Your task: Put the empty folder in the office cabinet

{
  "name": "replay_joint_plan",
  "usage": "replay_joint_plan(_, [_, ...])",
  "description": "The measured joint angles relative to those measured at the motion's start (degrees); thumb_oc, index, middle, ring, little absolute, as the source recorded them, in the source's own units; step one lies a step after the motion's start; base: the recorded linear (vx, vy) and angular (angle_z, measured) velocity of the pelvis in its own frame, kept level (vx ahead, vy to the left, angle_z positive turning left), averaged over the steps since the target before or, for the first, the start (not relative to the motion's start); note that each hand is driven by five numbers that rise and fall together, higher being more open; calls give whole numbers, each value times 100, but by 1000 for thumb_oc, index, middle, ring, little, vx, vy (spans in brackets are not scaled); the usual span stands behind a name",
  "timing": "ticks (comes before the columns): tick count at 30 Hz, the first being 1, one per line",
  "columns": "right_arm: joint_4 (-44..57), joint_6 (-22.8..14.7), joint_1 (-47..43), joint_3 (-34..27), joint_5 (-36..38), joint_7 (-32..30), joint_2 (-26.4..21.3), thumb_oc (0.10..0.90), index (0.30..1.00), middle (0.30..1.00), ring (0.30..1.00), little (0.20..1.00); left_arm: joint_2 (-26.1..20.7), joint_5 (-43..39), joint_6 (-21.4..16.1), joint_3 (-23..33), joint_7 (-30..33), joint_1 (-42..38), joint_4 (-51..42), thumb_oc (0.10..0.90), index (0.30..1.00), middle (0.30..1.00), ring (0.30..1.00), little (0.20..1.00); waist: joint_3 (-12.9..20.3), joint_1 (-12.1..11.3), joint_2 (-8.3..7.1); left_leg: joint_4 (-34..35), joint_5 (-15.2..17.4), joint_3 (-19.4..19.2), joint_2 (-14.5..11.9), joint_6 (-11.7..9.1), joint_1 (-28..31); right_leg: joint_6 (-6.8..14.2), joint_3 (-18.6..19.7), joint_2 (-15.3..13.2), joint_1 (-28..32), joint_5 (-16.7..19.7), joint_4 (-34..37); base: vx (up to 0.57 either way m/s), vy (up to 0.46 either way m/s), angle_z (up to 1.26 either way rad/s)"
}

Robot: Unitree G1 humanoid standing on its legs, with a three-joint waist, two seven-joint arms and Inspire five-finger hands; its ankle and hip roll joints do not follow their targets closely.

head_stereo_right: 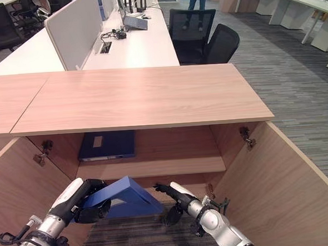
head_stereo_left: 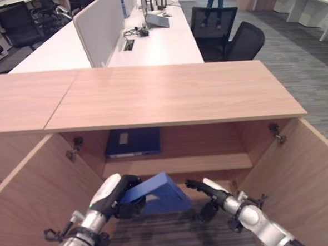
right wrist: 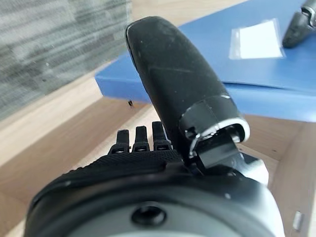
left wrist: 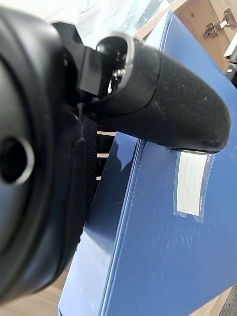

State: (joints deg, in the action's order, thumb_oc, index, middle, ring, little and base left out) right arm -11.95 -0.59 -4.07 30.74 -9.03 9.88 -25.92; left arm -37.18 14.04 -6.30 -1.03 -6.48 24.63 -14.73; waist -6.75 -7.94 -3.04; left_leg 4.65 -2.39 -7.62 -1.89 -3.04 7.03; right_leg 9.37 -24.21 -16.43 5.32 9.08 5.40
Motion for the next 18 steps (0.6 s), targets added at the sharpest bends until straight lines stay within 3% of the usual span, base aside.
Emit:
replay_joint_plan(7, [-5,3,-259,1,-222,-200,111,800,900,900,900,900,-21,-451,2,-397,-14,-533,-110,400,300,300,300,300,12,1,24,-1,-4,-1,3,3,-1,-6,1,0,10,5,-1,0,0,0])
replay_joint_plan(18, [-310,26,-992,135,-131,-491,209,800,900,900,900,900,-321,-1105,42,-392,-24,-994,-379,400,300,300,300,300,15,-9,24,-2,-17,-21,-7,-2,14,-21,13,13,20,20,-1,0,0,0])
